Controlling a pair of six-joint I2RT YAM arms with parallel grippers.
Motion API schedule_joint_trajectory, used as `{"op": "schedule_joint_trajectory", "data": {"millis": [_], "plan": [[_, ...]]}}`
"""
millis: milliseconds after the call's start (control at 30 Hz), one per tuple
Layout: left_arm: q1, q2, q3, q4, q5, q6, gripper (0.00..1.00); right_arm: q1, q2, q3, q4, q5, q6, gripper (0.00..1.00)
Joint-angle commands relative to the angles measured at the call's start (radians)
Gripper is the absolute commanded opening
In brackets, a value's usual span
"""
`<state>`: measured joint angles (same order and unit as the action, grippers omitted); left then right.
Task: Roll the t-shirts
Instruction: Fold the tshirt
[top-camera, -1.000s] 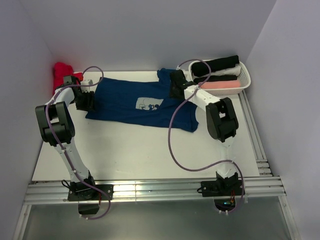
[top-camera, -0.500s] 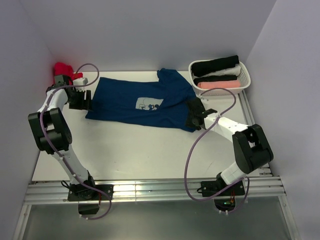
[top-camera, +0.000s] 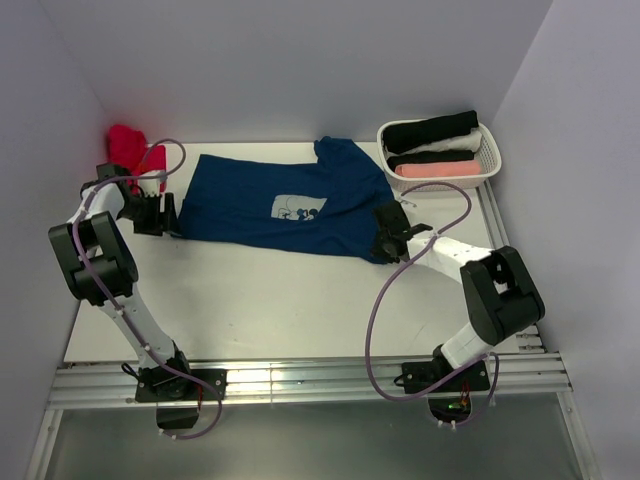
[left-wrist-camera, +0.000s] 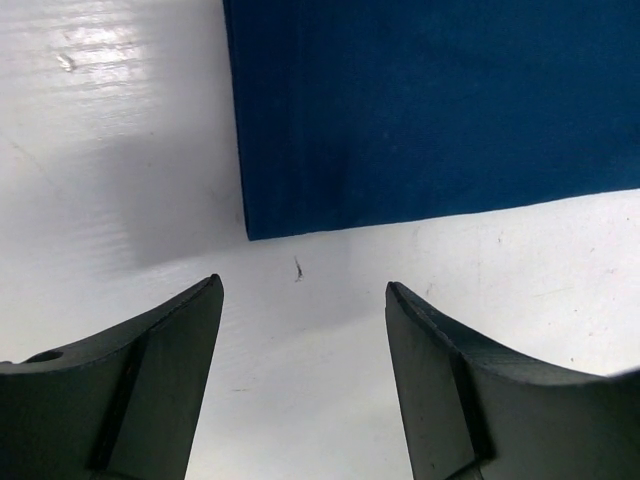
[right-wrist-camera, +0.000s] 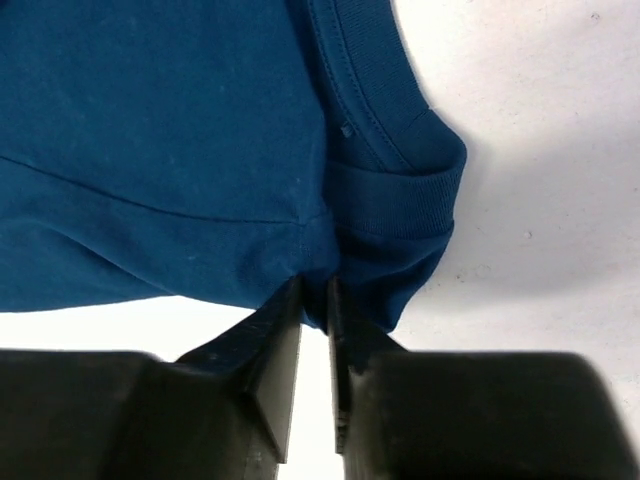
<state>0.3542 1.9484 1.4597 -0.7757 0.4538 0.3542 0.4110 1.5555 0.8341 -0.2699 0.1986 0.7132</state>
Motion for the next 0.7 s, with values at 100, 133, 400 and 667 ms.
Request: {"op": "schedule_joint_trajectory", "data": {"millis": [100,133,400,667], "plan": [[0.002,0.020,-0.015,-0.007,0.054,0.019,0.71,-0.031,-0.041,-0.009,0.003,0.016,-0.017,0.17],[0.006,0.024,-0.016,-0.008,0.057,0.017,0.71,-0.035,-0.060,-0.009,-0.003,0.015,-0.023,0.17],[0.009,0.061,-0.016,0.006,0.051,0.005,0.70,-0.081,-0.026,0.065,-0.094,-0.016,-0.109,0.16],[0.011,0.046,-0.021,0.027,0.031,-0.003,0.72,-0.081,0.052,0.112,-0.123,-0.004,-0.138,0.24]]}}
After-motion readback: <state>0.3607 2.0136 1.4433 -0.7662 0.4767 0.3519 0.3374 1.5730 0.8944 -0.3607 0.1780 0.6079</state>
